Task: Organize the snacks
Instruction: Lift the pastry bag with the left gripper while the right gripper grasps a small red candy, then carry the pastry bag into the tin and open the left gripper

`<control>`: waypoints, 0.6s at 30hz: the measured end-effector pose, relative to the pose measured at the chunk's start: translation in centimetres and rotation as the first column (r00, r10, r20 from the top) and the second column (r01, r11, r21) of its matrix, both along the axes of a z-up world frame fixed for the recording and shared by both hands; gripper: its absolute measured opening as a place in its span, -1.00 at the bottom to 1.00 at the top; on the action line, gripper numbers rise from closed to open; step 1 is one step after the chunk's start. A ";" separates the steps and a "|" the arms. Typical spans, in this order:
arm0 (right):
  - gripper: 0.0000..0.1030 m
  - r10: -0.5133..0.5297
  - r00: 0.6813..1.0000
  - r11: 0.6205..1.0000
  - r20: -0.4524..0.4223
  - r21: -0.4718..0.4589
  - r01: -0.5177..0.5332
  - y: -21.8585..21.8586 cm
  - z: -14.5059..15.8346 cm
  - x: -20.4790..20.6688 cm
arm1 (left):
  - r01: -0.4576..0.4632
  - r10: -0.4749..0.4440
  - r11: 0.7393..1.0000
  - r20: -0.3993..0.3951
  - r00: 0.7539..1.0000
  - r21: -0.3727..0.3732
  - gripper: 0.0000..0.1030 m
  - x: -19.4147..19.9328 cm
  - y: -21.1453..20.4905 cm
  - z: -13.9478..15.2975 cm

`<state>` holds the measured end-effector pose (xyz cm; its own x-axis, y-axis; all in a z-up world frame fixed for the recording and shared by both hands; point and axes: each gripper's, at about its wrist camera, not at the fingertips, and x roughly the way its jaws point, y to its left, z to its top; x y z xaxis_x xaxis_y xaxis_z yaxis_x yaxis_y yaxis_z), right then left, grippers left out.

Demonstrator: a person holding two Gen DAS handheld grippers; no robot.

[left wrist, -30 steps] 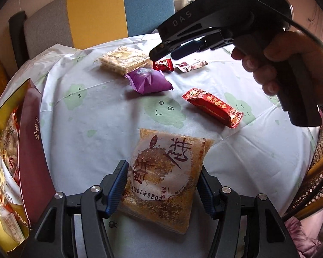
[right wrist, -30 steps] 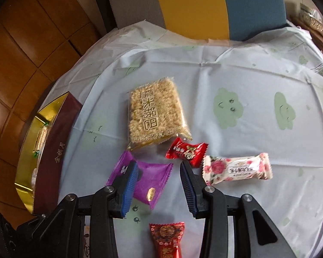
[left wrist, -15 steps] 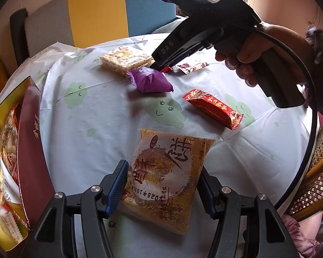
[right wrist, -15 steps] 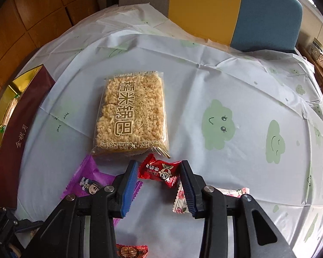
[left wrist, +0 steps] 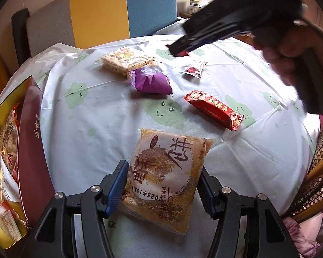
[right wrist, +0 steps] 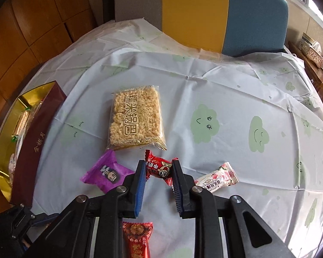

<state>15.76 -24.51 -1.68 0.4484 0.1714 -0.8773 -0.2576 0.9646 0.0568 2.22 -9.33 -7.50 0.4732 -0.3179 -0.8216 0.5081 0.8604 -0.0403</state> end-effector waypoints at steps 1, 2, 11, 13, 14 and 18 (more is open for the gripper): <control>-0.54 0.001 1.000 1.000 0.002 -0.001 -0.001 0.0 0.3 -0.6 | 0.001 -0.001 1.000 0.002 1.000 0.001 0.20 -0.1 0.0 0.0; -0.54 0.001 1.000 1.000 0.001 -0.007 -0.001 -0.1 0.6 -1.1 | 0.001 -0.001 1.000 0.003 1.000 0.002 0.20 -0.1 0.0 0.0; -0.54 -0.074 0.988 0.992 -0.136 -0.114 0.059 -2.8 -2.2 -5.6 | -0.013 0.013 1.000 0.001 1.000 0.004 0.19 -0.1 -0.1 0.1; -0.53 -0.114 0.976 0.985 -0.184 -0.147 0.087 -3.8 -3.9 -5.5 | -0.022 0.022 1.000 0.002 1.000 0.005 0.16 -0.1 0.0 0.2; -0.53 -0.115 0.977 0.985 -0.181 -0.149 0.088 -3.8 -3.9 -5.3 | -0.028 0.028 1.000 0.001 1.000 0.000 0.12 -0.1 0.1 0.3; -0.53 -0.120 0.977 0.985 -0.179 -0.143 0.094 -3.9 -4.1 -5.2 | -0.065 0.063 0.996 -0.041 0.997 -0.064 0.09 0.3 1.0 0.9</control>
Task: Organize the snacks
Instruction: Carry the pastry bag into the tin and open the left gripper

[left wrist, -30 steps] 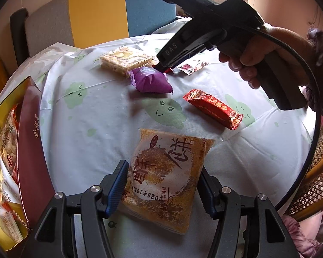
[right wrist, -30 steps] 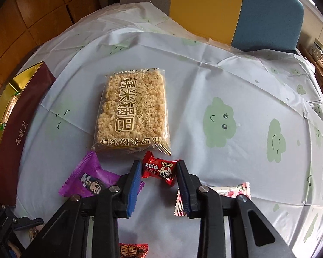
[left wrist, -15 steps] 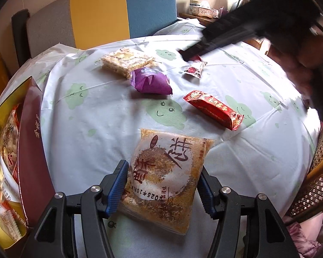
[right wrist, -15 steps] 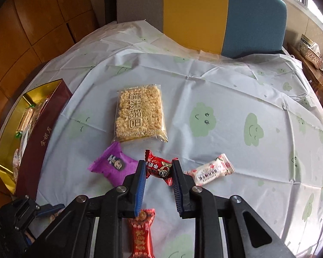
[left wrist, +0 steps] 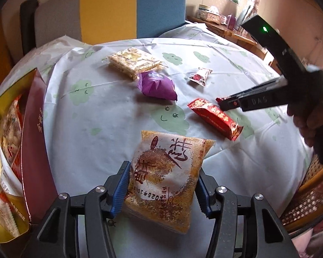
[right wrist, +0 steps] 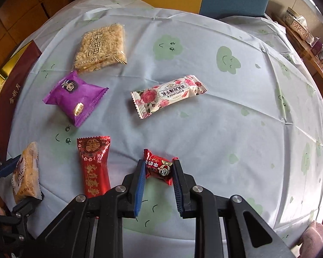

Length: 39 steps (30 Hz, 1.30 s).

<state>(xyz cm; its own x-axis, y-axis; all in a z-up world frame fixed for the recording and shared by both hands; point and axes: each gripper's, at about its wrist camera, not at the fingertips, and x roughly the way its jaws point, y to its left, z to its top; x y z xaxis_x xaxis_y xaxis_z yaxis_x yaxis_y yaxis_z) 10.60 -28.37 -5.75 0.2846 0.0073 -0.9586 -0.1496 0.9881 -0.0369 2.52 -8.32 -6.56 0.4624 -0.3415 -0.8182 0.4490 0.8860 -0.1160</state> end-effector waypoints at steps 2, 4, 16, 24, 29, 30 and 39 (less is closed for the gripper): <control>-0.53 -0.002 1.000 1.000 0.000 0.003 0.002 0.1 0.1 0.0 | -0.006 0.006 1.000 0.019 1.000 -0.012 0.08 -0.3 0.3 0.7; -0.52 -0.002 1.000 1.000 -0.001 0.005 0.002 0.1 0.1 0.0 | -0.011 0.012 1.000 0.029 1.000 -0.025 0.08 -0.4 0.5 1.5; -0.53 0.044 0.999 0.998 0.014 -0.046 -0.043 1.1 -0.3 -0.6 | -0.169 0.176 0.980 0.064 0.982 -0.106 0.08 -0.5 6.0 6.1; -0.53 0.054 0.998 0.997 0.021 -0.060 -0.053 1.9 -0.6 -0.9 | -0.448 0.455 0.889 0.072 0.888 -0.095 0.08 0.6 16.1 7.4; -0.53 0.058 0.998 0.996 0.022 -0.064 -0.056 2.0 -0.7 -1.0 | -0.622 0.622 0.783 0.038 0.782 0.000 0.09 1.4 22.4 5.2; -0.53 0.059 0.998 0.996 0.022 -0.065 -0.057 2.0 -0.7 -1.0 | -0.646 0.645 0.764 0.025 0.764 0.012 0.09 1.4 23.6 4.6; -0.53 0.063 0.998 0.996 0.024 -0.068 -0.061 2.1 -0.6 -1.0 | -0.764 0.763 0.643 0.040 0.645 0.059 0.19 1.3 27.1 3.2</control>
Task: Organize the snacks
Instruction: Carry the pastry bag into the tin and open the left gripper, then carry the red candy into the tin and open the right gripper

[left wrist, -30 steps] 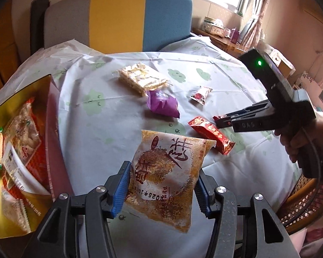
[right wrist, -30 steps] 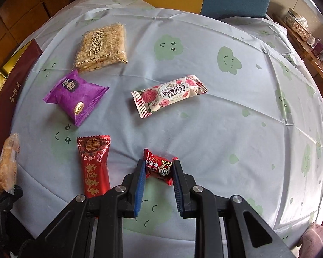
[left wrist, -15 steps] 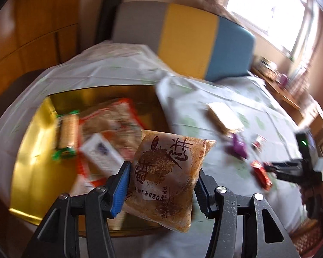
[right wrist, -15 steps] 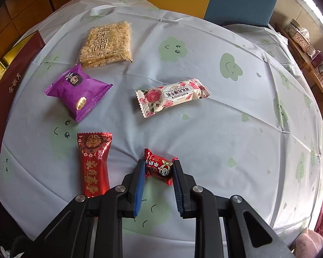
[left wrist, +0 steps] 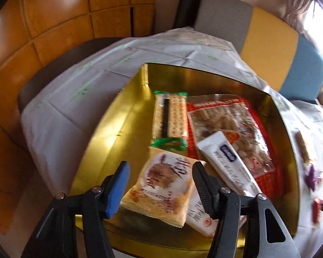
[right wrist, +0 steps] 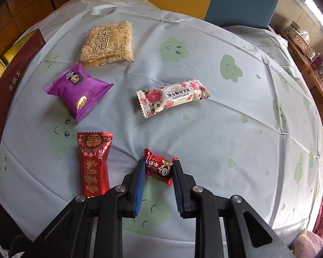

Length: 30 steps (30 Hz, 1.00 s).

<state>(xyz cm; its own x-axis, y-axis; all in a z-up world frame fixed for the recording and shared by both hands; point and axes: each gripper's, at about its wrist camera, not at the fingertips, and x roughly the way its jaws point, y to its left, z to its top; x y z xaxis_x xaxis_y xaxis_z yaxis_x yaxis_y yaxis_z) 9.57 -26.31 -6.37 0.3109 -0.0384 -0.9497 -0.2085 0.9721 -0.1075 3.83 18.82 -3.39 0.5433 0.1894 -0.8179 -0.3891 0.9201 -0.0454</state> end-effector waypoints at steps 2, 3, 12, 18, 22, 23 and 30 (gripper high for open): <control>-0.53 0.001 1.000 1.000 0.000 0.000 -0.001 0.0 0.0 0.0 | -0.009 0.010 1.000 0.010 1.000 -0.012 0.19 -0.3 -0.1 0.2; -0.53 0.001 1.000 1.000 0.000 0.001 -0.001 0.0 0.0 0.0 | -0.014 0.014 1.000 0.015 1.000 -0.012 0.19 -0.5 -0.2 0.3; -0.53 0.005 1.000 1.000 0.001 -0.002 -0.005 -0.1 -0.1 0.0 | 0.075 -0.075 0.997 0.059 0.995 0.010 0.19 -1.3 -3.4 1.7; -0.53 0.000 1.000 1.000 0.009 -0.014 0.000 0.0 0.0 0.0 | 0.110 -0.111 0.994 0.060 0.992 0.027 0.19 -1.9 -5.0 1.9; -0.54 -0.011 1.000 1.000 0.008 -0.004 0.011 0.0 0.2 0.1 | 0.083 -0.085 0.996 0.054 0.995 0.033 0.19 -2.1 -4.4 1.9; -0.54 -0.015 1.000 1.000 0.009 -0.001 0.015 -0.1 0.2 0.2 | 0.072 -0.074 0.997 0.053 0.996 0.034 0.19 -2.2 -4.1 1.9; -0.54 -0.046 0.997 0.998 0.068 0.049 0.043 -0.9 2.1 0.3 | -0.037 0.035 0.999 0.061 0.998 0.038 0.18 -3.4 -0.5 2.0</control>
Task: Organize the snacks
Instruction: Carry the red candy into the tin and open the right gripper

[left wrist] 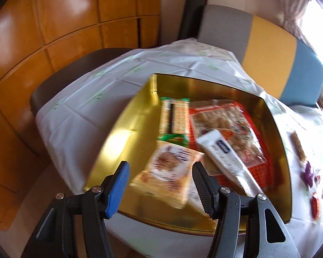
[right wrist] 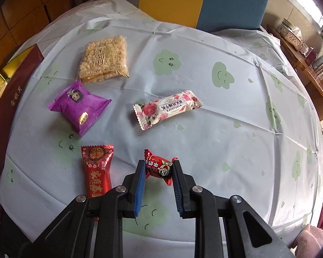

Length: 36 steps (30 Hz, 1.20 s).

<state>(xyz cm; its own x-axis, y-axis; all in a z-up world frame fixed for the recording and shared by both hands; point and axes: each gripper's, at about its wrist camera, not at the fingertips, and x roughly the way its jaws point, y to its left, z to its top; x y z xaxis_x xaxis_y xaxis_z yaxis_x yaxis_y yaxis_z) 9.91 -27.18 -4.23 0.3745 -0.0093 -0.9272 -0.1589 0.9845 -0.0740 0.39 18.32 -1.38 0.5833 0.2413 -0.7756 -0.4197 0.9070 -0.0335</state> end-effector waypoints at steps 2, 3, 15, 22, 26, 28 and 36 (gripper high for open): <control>-0.54 0.007 0.999 0.999 0.033 0.031 -0.008 0.2 1.1 -0.1 | -0.025 0.025 1.000 -0.001 1.000 0.003 0.18 -0.3 0.9 -0.1; -0.54 0.014 0.999 0.999 0.052 0.049 -0.016 0.4 1.7 -0.2 | -0.037 0.037 0.999 -0.001 0.999 0.005 0.18 -0.5 1.4 -0.1; -0.54 0.369 0.914 0.883 0.170 0.243 -0.402 16.1 6.4 -4.3 | -0.090 0.090 0.996 0.002 0.996 -0.016 0.18 -1.2 3.7 -0.7; -0.47 0.524 0.831 0.760 0.188 0.336 -0.556 27.2 5.8 -5.3 | -0.081 0.081 0.997 0.014 0.997 -0.004 0.18 -1.6 3.6 -0.5; -0.26 0.545 0.829 0.728 0.127 0.419 -0.543 30.8 3.5 -5.1 | -0.069 0.069 0.998 0.010 0.998 0.006 0.18 -1.8 3.3 -0.7; -0.25 0.536 0.838 0.741 0.102 0.419 -0.525 31.2 2.5 -4.9 | -0.066 0.066 0.998 0.006 0.998 0.006 0.18 -1.8 3.2 -0.9; -0.25 0.518 0.848 0.764 0.107 0.387 -0.516 29.3 1.8 -5.7 | -0.037 0.037 0.999 0.000 0.999 0.011 0.18 -1.4 2.2 -1.1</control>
<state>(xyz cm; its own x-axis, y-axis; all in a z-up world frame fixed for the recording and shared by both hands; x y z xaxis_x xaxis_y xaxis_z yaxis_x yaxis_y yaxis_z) 4.20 2.12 -2.41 0.2120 0.5427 -0.8127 -0.6513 0.6985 0.2966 -1.00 20.48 -2.50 0.5733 0.2717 -0.7730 -0.4535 0.8910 -0.0231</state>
